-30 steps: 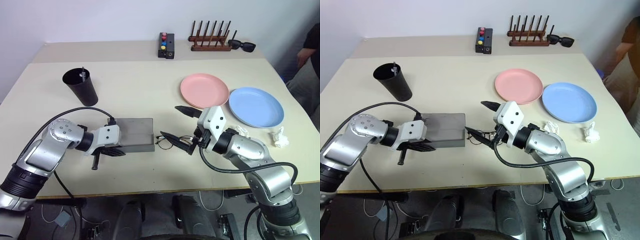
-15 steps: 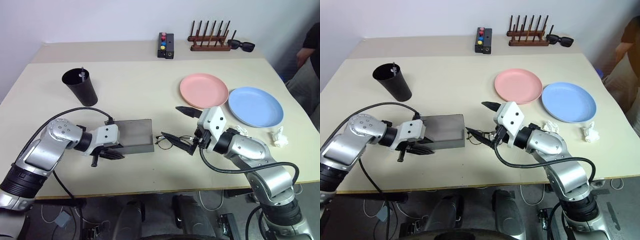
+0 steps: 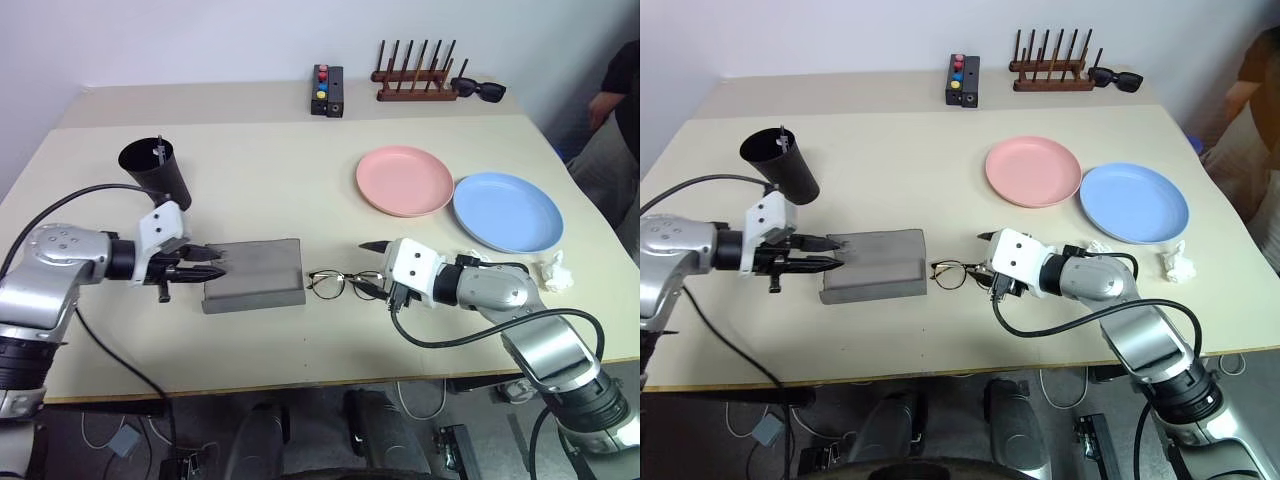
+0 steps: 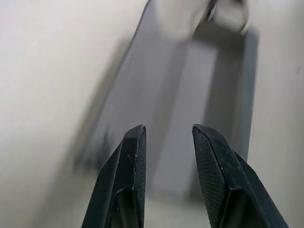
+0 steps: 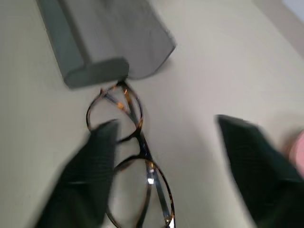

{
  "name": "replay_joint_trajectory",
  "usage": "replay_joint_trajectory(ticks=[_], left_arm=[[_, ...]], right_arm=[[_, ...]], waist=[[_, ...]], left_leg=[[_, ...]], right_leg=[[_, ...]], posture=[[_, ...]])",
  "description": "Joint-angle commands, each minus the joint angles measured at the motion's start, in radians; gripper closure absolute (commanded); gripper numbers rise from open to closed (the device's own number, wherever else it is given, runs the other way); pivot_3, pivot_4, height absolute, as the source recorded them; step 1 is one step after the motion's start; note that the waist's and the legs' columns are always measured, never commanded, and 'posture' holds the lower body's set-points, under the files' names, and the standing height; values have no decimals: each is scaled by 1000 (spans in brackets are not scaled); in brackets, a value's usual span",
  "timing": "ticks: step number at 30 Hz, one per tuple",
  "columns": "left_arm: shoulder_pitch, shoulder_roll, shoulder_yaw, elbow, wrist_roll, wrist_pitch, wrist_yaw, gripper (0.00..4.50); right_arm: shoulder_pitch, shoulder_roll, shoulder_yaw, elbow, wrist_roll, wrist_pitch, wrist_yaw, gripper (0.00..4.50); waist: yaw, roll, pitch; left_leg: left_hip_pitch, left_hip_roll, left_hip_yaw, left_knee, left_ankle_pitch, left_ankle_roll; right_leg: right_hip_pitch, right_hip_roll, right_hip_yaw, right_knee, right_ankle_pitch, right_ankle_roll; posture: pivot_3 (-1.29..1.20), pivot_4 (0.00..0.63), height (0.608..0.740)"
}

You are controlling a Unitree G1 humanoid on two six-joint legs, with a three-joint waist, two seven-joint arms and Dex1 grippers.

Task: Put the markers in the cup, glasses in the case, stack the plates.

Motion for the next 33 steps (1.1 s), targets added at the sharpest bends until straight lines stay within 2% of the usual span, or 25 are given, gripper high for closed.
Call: replay_joint_trajectory(ticks=[1, 6, 15, 18, 21, 33], left_arm=[[23, 24, 61, -19, -33, 2, -6, 2969], [103, 61, 60, -40, -14, -10, -12, 2969], [123, 62, 58, -81, -43, 36, 5, 2969], [123, 63, 53, -93, -45, 48, 2, 2969], [123, 59, 51, -105, -44, 55, 3, 2969], [112, 30, 41, -179, -86, 99, 17, 2969]], right_arm=[[-36, 21, 24, 12, -40, -29, 5, 2306], [-54, 55, 52, 25, -59, -2, 17, 2306], [-62, 66, 90, 64, -141, 2, 18, 2306], [-66, 64, 97, 74, -164, 2, 20, 3136], [-67, 61, 99, 78, -178, 1, 29, 4456], [-76, 57, 72, 56, -191, 37, 75, 4456]], waist=[[3, 0, 0], [1, 0, 0], [1, 0, 0], [0, 0, 0], [0, 0, 0], [0, 0, 0]], left_leg=[[0, 0, 0, 0, 0, 0], [0, 0, 1, 1, 0, 0], [0, 0, 0, 1, 0, 0], [0, 0, 0, 1, 0, 0], [0, 0, 0, 1, 0, 0], [0, 0, 0, 1, 0, 0]], right_leg=[[0, 0, 0, 0, 0, 0], [1, -1, 0, -1, 0, 0], [0, -1, 0, 0, 0, -1], [0, -1, 0, 0, 0, 0], [0, -1, 0, 0, 0, 0], [0, -1, 0, 0, 0, 0]], posture=[[0, 150, 735], [0, 150, 735], [0, 150, 735], [0, 150, 735], [0, 150, 735], [0, 150, 735]])
